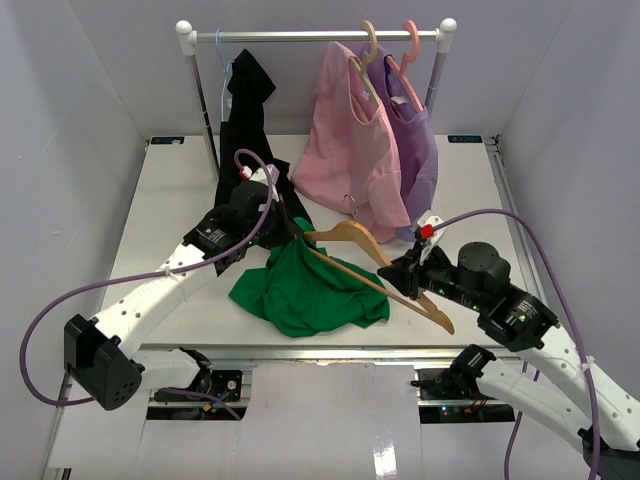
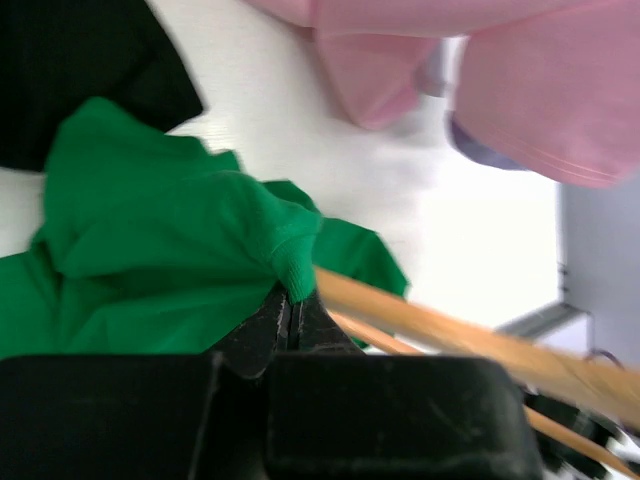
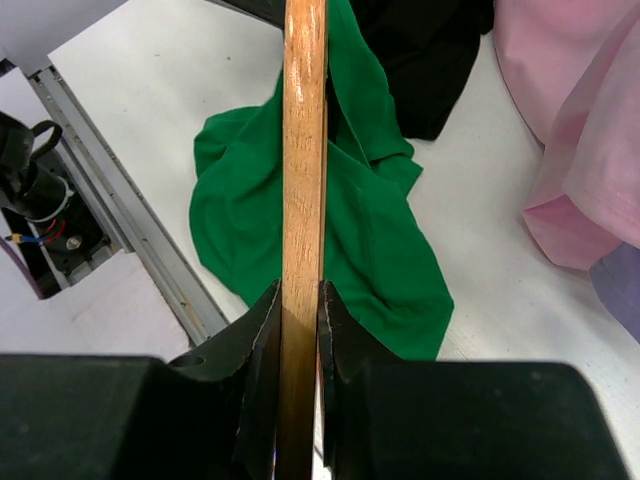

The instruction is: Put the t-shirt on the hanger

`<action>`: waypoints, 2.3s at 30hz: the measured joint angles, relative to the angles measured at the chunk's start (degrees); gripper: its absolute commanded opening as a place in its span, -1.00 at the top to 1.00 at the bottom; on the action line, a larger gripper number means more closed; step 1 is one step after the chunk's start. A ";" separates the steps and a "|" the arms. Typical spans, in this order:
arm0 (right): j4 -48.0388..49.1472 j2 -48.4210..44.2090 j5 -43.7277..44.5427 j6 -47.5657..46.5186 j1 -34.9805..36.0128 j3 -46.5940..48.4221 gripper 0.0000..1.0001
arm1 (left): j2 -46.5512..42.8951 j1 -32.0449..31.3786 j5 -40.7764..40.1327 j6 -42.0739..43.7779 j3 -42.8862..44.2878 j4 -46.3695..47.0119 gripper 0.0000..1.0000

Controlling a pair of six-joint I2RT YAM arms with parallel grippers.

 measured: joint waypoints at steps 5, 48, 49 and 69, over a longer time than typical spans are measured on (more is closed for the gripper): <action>10.51 0.84 2.47 2.20 0.01 -5.45 0.84 | -3.78 -0.19 8.89 -2.02 0.00 4.18 1.00; 47.73 -30.15 -1.58 12.38 0.09 -29.34 0.84 | -25.25 -11.32 23.52 26.67 15.88 -5.83 -0.09; 46.78 -31.25 -2.07 12.38 0.10 -29.68 0.84 | -25.24 -11.32 23.05 28.48 18.17 -5.89 -0.08; 30.10 -32.18 -13.46 9.25 0.09 -26.66 0.85 | -4.38 -11.32 32.57 60.70 24.73 -23.86 -0.09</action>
